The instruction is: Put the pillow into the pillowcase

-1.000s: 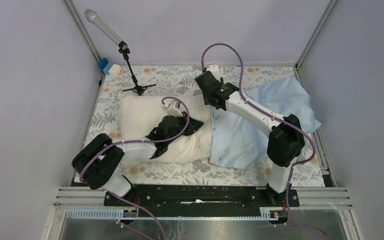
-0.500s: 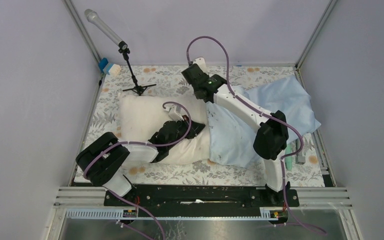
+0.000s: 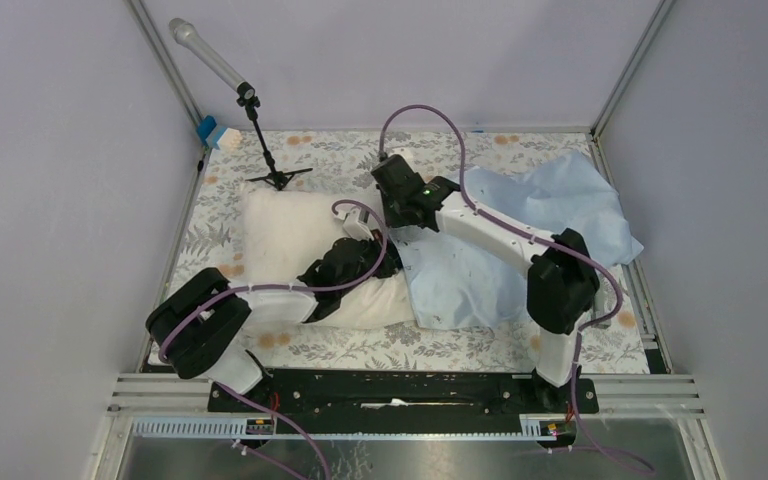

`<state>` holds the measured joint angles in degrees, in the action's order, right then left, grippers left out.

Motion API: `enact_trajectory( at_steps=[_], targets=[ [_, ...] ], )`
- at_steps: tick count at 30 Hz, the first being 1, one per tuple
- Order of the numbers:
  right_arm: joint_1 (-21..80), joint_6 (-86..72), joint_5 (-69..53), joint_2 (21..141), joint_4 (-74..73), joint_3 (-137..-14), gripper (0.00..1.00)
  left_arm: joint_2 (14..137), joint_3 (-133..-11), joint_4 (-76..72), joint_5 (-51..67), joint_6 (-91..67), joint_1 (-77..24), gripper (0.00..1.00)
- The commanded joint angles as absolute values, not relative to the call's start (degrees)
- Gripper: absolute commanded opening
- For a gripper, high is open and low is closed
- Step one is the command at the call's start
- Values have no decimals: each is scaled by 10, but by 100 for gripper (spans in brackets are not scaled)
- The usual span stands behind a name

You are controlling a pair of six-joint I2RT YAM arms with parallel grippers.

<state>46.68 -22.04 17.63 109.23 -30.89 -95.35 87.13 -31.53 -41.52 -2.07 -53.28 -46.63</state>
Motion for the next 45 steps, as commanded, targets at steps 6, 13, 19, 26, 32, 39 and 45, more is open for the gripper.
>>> enact_trajectory(
  at_steps=[6,13,19,26,32,39,45],
  targets=[
    [451,-229,116,919,-272,-935,55,831,-360,-195,13,-503,-485,2],
    [451,-230,127,812,-270,-861,99,711,-412,-63,-25,-465,-485,37],
    [471,-252,145,717,-280,-759,100,600,-464,105,-44,-433,-489,68],
    [567,-313,219,640,-304,-659,100,478,-447,279,-115,-446,-519,98],
    [629,-371,271,605,-304,-572,100,466,-412,374,-216,-490,-535,99],
    [706,-398,406,654,-286,-509,100,598,-392,276,-304,-499,-543,94],
    [710,-352,491,719,-144,-433,100,571,-370,210,-289,-483,-544,48]
  ],
)
